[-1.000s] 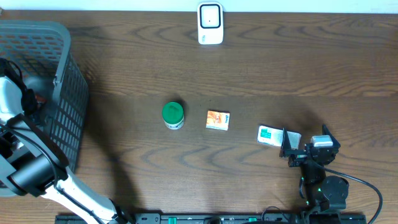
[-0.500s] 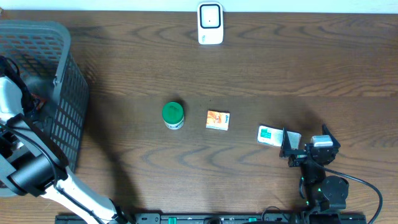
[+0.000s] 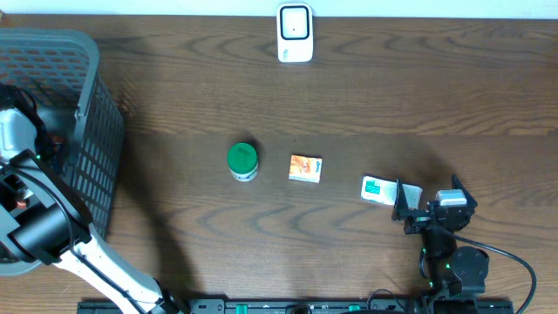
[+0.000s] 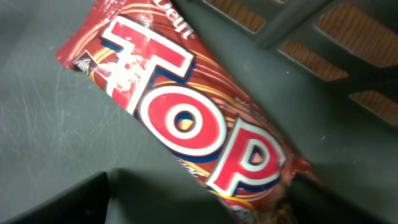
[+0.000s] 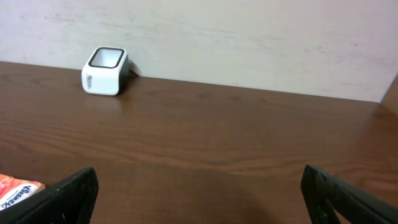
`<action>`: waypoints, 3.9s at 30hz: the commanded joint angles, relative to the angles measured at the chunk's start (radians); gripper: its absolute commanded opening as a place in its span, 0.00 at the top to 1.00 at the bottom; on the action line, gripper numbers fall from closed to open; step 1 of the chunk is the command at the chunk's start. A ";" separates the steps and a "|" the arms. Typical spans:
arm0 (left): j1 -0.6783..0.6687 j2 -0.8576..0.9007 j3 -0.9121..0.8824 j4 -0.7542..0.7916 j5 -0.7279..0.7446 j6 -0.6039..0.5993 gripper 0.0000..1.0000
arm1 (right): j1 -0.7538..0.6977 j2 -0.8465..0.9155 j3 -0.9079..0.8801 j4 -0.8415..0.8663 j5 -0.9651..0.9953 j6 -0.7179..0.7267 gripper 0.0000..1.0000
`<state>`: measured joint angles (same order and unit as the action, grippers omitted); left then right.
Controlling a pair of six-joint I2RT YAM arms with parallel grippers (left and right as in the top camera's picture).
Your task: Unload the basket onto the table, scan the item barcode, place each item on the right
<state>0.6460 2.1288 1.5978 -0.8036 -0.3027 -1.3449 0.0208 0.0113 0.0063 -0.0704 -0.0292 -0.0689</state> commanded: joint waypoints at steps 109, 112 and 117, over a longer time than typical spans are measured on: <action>-0.056 0.001 -0.031 -0.079 0.243 0.113 0.76 | 0.000 -0.003 -0.001 -0.004 0.002 0.012 0.01; -0.053 -0.012 -0.029 -0.085 0.243 0.151 0.86 | 0.000 -0.003 -0.001 -0.004 0.002 0.012 0.01; -0.040 -0.096 -0.010 -0.098 0.266 0.238 0.92 | 0.000 -0.003 -0.001 -0.004 0.002 0.012 0.01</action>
<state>0.5934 2.0872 1.5772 -0.8825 -0.0540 -1.1759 0.0208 0.0113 0.0063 -0.0700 -0.0292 -0.0689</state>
